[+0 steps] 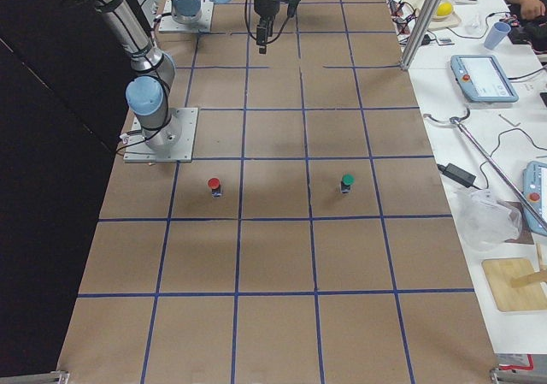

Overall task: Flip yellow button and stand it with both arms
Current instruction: 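Move the left gripper down over the yellow-capped button, then close the left gripper on the yellow-capped button's body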

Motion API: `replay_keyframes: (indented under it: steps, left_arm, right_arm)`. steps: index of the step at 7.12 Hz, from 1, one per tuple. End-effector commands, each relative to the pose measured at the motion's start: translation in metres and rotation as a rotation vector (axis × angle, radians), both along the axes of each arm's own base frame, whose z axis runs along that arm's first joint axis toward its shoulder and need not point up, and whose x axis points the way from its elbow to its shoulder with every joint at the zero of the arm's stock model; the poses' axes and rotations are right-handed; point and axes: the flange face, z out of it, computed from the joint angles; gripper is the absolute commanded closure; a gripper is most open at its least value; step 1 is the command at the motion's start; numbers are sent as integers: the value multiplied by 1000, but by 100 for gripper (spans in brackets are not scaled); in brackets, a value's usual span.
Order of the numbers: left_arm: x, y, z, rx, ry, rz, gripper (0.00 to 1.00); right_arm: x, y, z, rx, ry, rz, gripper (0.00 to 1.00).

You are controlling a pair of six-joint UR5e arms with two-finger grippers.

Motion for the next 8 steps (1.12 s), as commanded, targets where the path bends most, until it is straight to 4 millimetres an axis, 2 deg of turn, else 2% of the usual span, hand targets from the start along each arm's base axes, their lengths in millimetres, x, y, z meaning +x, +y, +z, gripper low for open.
replay_keyframes:
  steps: [1,3,5,7,8]
  left_arm:
    - [52,40,-73,-58,16,-4,0]
    - [47,57,-104,-66,14,-33,1]
    - [52,51,-123,-67,16,-118,1]
    - [54,48,-123,-84,1,-109,4]
    - [54,48,-124,-85,0,-50,5]
  right_arm:
    - [0,0,0,1,0,0,0]
    - [0,0,-1,4,0,0,0]
    - [0,0,0,1,0,-3,0]
    - [0,1,-1,5,0,-9,0]
    - [0,0,0,2,0,-6,0]
